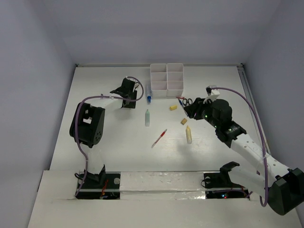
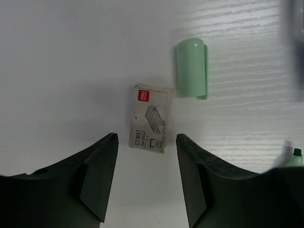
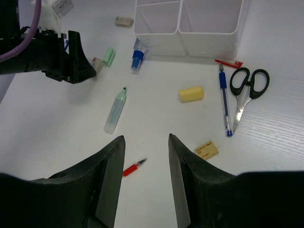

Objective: Sort the stationery into containers
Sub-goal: Pick up the stapler from the center of the board.

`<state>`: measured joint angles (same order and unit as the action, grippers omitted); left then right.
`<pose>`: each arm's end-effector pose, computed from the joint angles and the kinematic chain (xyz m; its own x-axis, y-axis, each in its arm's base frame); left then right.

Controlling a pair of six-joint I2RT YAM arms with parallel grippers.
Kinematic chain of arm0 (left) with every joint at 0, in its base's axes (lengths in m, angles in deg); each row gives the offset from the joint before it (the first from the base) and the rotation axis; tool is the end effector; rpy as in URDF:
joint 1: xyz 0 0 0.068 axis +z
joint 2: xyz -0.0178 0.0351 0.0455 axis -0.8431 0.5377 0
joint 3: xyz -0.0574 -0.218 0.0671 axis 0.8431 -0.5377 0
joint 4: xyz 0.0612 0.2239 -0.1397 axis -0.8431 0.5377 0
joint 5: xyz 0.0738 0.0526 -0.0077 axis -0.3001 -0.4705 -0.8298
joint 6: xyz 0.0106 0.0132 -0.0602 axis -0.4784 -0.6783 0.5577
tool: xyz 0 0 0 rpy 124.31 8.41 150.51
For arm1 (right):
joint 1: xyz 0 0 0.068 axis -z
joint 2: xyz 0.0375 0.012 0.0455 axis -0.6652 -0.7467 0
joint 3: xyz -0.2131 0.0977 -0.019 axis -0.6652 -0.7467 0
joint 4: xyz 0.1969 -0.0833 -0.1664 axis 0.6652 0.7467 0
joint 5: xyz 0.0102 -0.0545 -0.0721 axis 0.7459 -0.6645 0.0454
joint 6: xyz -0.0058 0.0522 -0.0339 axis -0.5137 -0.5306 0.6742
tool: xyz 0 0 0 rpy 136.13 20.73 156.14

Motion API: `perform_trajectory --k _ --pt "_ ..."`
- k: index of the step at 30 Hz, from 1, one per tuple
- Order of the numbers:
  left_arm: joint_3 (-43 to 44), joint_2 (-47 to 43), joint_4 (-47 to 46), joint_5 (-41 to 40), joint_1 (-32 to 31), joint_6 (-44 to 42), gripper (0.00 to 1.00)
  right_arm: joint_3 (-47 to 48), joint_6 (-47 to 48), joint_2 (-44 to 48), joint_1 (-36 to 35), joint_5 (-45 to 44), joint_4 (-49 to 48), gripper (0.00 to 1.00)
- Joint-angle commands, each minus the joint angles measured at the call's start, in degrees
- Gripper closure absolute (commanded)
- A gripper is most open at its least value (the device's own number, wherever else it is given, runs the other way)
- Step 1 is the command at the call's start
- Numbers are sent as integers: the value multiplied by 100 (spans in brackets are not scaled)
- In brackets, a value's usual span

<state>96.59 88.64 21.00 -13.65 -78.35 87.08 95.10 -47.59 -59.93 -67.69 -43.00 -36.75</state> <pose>0.3800 -0.1350 0.1337 -0.7020 0.1628 -0.6934 0.1533 0.9852 0.0760 0.2407 0.1216 0.2461 -0.4150 0.2216 -0.8824 -0.3755 0.8417 0.3880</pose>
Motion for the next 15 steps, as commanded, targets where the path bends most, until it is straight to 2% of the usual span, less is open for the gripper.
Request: perform_trajectory --k 1,6,13,15 --pt "412 140 -23 -130 14 -178 51 10 24 51 -54 80 -301 53" --pt "676 536 13 -139 66 -222 58 19 33 -19 -54 116 -301 53" --pt "764 633 144 -77 181 -152 95 19 24 -10 -54 72 -283 53" --pt "765 423 329 -104 181 -99 100 19 16 -2 -54 63 -292 53"
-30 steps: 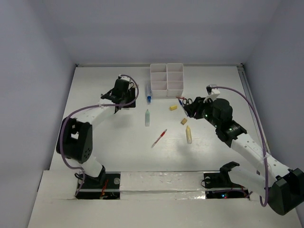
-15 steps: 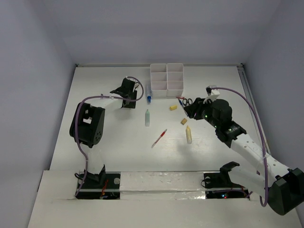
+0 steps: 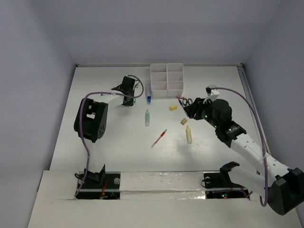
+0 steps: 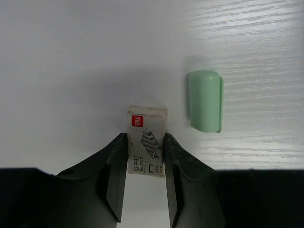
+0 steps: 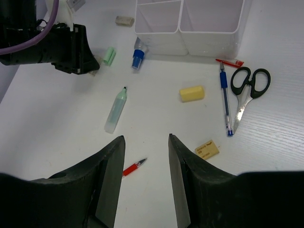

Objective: Sort the stationery into containers
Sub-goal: Pick up the stapler from the center of the board, then place the stapler in the storage box.

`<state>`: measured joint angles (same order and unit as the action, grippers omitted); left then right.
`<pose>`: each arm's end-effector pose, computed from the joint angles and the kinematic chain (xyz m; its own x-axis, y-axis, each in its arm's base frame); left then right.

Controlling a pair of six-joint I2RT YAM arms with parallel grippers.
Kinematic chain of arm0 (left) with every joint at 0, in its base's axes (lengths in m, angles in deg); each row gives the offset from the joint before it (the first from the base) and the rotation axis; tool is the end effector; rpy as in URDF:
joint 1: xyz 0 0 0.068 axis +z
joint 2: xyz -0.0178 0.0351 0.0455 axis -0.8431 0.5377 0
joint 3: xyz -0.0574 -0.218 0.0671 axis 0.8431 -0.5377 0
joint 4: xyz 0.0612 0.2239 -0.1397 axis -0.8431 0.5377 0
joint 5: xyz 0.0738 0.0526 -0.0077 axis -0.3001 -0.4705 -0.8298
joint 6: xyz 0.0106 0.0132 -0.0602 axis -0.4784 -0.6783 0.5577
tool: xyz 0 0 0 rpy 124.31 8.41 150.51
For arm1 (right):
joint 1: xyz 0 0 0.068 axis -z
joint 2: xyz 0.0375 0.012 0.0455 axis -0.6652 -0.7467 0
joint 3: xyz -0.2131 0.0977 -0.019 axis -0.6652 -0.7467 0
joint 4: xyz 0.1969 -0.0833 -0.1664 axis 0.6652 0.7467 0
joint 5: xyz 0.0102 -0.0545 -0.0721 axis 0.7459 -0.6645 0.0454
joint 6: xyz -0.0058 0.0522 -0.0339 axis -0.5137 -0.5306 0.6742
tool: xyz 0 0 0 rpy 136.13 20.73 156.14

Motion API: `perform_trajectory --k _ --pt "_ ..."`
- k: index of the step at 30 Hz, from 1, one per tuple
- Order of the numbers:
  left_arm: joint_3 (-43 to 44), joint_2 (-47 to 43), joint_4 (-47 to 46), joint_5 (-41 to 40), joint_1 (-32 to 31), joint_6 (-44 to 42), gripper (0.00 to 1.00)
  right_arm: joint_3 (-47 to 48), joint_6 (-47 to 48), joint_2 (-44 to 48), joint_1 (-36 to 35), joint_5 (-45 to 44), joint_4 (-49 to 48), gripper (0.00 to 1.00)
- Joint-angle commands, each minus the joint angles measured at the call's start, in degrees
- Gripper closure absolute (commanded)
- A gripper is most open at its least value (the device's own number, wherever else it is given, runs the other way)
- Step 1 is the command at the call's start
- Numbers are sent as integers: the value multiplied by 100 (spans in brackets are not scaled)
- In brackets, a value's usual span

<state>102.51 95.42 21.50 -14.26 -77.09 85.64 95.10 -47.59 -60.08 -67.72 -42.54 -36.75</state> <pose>0.4031 -0.1332 0.1195 -0.7166 0.1775 -0.6746 0.1442 0.9839 0.1057 0.2408 0.1222 0.2454 -0.4197 0.2189 -0.8809 -0.3812 0.8383 0.3899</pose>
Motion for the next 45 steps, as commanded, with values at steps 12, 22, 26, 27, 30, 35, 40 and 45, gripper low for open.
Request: perform_trajectory --k 12,22,26,27,30,35,40,45 --pt "1111 -1864 297 1143 -569 20 97 -34 -2 40 -52 -176 -310 53" --pt "3589 -126 78 2277 -622 -903 96 -148 -20 181 -52 -449 -415 53" --pt "3959 323 -301 2470 -622 -1045 96 -183 -46 128 -52 -449 -477 53" --pt "4082 429 -284 2523 -622 -1123 96 -175 -37 102 -52 -458 -477 53" --pt "4548 860 -82 2682 -622 -1386 95 -157 -28 23 -52 -467 -468 53" --pt "4707 1229 -55 2726 -622 -1791 95 -166 -20 -39 -52 -440 -503 53" --pt "5198 1607 120 2656 -622 -2073 94 -183 -20 -48 -52 -458 -521 53" --pt "5516 1941 130 2577 -622 -2187 91 -183 -11 -57 -52 -431 -556 53"
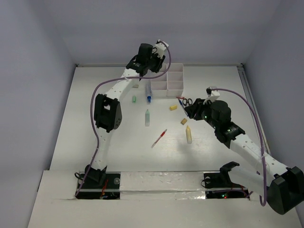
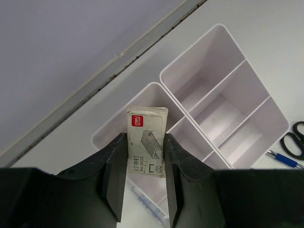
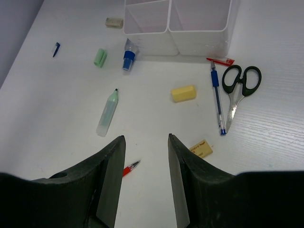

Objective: Sort the stationery into containers
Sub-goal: Place the stapler in the storage box.

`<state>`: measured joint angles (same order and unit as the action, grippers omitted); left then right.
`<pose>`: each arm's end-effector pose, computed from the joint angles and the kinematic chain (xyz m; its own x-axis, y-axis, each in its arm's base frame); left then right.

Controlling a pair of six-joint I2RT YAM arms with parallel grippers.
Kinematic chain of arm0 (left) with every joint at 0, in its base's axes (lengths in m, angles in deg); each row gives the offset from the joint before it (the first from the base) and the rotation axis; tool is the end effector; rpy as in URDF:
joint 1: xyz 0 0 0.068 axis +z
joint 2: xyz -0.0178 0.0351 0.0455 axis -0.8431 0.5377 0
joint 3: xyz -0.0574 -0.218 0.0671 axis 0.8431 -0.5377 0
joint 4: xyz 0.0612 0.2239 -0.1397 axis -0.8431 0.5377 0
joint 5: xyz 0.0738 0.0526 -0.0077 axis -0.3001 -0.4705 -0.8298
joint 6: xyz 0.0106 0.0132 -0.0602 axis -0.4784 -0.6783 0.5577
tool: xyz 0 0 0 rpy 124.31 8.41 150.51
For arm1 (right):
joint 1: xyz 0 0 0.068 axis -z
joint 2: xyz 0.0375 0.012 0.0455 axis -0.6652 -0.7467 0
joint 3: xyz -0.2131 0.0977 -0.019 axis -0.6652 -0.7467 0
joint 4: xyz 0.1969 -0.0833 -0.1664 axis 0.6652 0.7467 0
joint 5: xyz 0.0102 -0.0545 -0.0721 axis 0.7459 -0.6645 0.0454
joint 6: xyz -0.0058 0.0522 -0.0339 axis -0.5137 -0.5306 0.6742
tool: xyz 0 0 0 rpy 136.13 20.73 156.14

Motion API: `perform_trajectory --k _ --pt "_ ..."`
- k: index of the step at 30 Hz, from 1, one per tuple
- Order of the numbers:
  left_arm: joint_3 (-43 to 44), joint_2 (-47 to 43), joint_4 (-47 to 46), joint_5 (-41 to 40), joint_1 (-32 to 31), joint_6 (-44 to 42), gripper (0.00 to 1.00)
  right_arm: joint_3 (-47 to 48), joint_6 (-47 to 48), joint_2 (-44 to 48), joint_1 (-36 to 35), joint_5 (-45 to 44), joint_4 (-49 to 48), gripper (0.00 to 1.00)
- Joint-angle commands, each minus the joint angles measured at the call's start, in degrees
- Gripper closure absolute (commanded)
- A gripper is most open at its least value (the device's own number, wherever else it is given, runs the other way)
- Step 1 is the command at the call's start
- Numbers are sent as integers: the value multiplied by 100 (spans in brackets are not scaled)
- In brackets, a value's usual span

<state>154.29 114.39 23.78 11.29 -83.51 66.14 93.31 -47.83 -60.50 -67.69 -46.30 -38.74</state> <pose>0.4839 -0.2489 0.2795 -0.1009 0.3330 -0.9375 0.6766 0.7138 0.1807 0.2426 0.1194 0.2358 -0.4029 0.2330 -0.8851 -0.3268 0.8667 0.3770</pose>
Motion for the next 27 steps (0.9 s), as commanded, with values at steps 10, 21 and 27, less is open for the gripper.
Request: perform_trajectory --k 10,21,27 --pt "470 317 -177 -224 20 -632 87 -13 5 64 -54 67 -383 53" --pt "461 466 -423 -453 20 -818 85 -30 5 64 -54 164 -427 53" --pt "461 431 -520 -532 -32 -862 76 -22 4 64 -54 217 -436 53"
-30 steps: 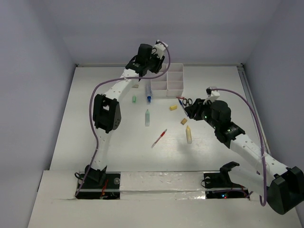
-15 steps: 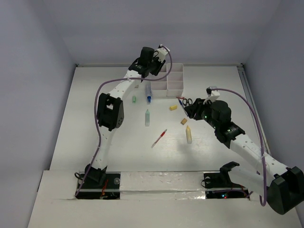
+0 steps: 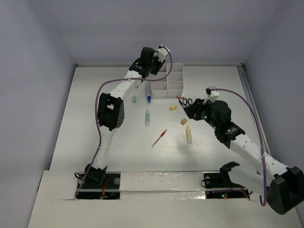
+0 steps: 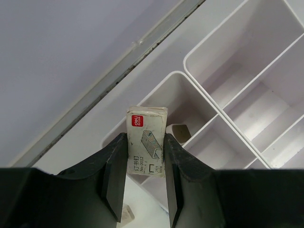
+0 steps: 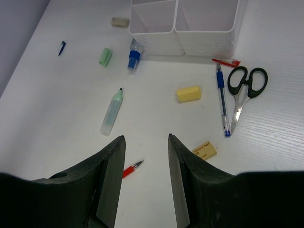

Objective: Sort the stationery into containers
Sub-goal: Place the stapler in the storage box.

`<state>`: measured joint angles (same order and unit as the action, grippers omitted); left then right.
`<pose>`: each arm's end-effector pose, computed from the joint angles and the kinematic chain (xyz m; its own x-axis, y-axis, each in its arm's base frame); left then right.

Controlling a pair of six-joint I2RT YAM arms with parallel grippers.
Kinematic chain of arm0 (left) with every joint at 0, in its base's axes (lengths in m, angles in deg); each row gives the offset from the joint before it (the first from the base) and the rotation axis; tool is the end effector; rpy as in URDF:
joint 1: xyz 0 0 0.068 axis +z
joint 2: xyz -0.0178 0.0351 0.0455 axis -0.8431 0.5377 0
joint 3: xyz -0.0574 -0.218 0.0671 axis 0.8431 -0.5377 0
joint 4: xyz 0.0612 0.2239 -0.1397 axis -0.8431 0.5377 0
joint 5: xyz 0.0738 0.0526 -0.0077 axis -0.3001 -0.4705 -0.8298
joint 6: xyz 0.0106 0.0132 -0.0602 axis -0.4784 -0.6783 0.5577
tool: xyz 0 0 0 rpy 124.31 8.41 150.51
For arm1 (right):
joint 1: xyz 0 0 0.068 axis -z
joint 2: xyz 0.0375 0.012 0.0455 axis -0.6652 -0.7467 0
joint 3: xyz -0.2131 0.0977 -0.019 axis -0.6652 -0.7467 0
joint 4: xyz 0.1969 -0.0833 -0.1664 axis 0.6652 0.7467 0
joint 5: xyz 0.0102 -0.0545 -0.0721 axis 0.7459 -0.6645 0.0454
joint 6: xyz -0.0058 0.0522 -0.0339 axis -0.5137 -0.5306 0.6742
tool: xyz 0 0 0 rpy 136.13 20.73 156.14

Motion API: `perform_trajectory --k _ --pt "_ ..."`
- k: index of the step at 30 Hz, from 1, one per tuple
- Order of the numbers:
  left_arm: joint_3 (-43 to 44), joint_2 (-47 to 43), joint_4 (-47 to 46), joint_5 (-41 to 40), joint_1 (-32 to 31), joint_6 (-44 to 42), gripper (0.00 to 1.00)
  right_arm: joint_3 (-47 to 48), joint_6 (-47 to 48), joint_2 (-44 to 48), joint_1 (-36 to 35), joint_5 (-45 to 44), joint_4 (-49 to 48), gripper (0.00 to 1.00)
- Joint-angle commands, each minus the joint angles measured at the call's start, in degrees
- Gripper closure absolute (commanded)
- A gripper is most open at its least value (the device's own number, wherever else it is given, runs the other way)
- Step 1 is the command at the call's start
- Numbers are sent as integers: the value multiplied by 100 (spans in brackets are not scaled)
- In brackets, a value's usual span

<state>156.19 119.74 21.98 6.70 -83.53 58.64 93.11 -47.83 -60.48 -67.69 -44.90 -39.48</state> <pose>0.5000 -0.2528 0.2456 -0.0580 0.4527 -0.8898 0.6368 0.7032 0.3163 0.2422 0.1205 0.2361 -0.4032 0.2326 -0.8851 -0.3493 0.8548 0.3837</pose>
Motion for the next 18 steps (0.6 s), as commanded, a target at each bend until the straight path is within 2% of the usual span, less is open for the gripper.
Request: perform_trajectory --k 1,5,11,18 --pt "262 -104 -349 -99 -30 -129 74 -11 4 70 -54 77 -362 53" --pt "236 -122 -428 -214 -135 -208 58 -2 13 88 -54 95 -344 53" --pt "166 -218 -455 -407 -136 -296 42 -2 13 158 -54 104 -344 53" --pt "-186 -807 -665 -794 -312 -218 38 -11 -4 114 -54 130 -353 53"
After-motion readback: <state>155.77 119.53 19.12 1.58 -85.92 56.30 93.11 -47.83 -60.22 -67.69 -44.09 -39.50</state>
